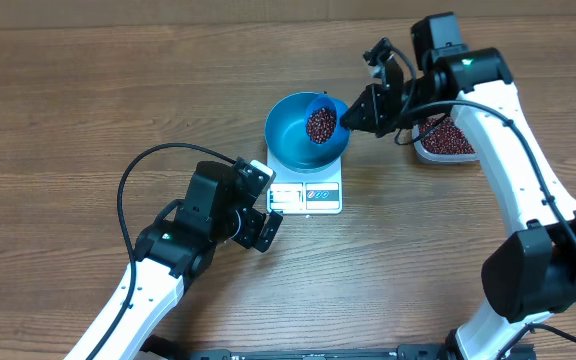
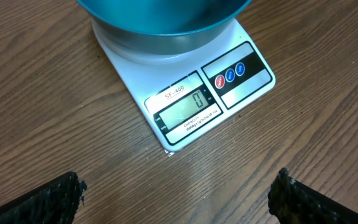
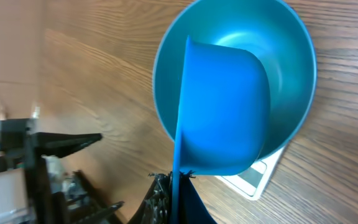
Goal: Scoop item into bowl and weigh 150g on scale
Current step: 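Carry the scoop with the right gripper over the teal bowl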
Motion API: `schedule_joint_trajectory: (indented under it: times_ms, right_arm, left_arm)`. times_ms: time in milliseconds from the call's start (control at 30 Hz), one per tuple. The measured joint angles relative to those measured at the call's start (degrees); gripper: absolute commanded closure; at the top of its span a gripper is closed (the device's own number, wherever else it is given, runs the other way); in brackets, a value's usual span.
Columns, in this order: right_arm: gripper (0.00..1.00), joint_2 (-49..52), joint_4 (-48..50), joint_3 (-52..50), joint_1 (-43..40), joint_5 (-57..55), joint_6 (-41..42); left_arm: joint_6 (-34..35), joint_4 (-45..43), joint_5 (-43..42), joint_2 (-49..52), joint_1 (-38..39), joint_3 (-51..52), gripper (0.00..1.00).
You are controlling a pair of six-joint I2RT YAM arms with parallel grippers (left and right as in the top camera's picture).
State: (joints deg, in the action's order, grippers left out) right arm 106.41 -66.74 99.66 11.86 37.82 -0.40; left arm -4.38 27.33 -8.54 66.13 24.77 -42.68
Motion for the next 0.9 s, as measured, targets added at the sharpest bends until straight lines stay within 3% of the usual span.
schedule_joint_trajectory:
  times_ms: [900]
  right_arm:
    - [0.96,0.00,0.72,0.00,2.86,-10.25,0.46]
  left_arm:
    - [0.00,0.00,0.00,0.00,0.00,0.00,0.00]
